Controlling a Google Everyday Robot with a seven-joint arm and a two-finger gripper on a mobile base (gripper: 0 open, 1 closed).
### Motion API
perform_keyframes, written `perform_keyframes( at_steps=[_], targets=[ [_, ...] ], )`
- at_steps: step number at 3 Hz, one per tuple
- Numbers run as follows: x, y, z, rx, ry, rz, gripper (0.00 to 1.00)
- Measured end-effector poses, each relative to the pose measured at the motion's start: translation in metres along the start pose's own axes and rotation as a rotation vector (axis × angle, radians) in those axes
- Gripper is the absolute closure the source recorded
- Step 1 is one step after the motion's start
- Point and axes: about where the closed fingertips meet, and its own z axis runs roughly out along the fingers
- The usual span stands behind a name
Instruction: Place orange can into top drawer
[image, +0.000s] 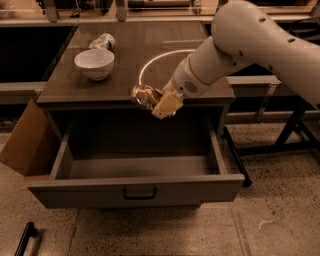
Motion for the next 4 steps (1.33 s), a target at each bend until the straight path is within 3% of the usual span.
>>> perform_keyframes(
  at_steps=[1, 2, 3, 4],
  targets=[
    [0.025, 0.039, 0.026, -0.048, 0.052, 0.038, 1.00],
    [0.050, 0.058, 0.058, -0.088, 0.102, 0.083, 1.00],
    [0.067, 0.057, 0.086, -0.088, 0.132, 0.123, 1.00],
    [0.084, 0.050, 0.126, -0.065, 0.115, 0.166, 0.66]
  ],
)
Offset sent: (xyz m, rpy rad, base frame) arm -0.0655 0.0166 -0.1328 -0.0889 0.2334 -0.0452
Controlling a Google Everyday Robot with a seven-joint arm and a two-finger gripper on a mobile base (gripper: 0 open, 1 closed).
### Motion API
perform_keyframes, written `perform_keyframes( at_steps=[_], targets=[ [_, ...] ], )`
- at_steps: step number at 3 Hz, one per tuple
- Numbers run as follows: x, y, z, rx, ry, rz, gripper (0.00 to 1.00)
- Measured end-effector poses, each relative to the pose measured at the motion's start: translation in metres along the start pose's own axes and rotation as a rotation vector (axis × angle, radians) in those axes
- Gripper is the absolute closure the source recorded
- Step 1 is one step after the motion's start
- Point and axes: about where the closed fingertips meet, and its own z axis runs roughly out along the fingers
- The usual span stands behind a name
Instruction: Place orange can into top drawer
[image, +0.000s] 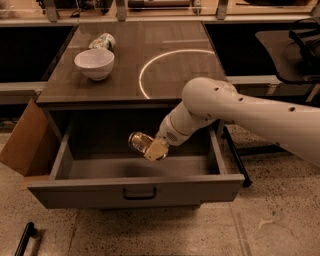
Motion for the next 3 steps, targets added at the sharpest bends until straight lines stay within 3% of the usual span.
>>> perform_keyframes(
  at_steps=[1, 3],
  targets=[
    [0.000, -0.004, 0.013, 0.017, -0.037, -0.001, 0.42],
    [-0.008, -0.007, 0.036, -0.008, -0.115, -0.027, 0.00]
  ],
)
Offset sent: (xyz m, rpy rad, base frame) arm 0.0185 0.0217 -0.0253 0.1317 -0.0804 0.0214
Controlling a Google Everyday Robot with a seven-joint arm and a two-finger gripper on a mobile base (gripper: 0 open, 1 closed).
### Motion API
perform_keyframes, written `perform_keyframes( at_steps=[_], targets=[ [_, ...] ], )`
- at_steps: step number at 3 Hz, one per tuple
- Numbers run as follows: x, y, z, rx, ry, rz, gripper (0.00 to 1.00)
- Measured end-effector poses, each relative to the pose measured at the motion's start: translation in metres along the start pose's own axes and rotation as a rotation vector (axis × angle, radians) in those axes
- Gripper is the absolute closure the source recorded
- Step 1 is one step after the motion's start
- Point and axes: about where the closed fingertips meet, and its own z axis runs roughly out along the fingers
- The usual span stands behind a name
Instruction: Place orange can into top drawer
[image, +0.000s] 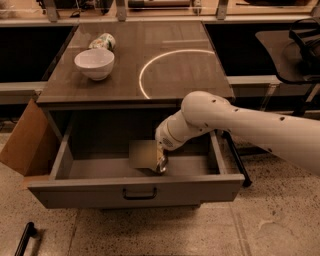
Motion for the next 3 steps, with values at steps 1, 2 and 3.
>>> perform_keyframes(
  at_steps=[1, 2, 3],
  targets=[
    [0.008, -0.003, -0.004, 0.000, -0.015, 0.006, 0.00],
    [0.026, -0.004, -0.036, 0.031, -0.034, 0.041, 0.00],
    [0.040, -0.003, -0.085, 0.078, -0.073, 0.072, 0.00]
  ],
)
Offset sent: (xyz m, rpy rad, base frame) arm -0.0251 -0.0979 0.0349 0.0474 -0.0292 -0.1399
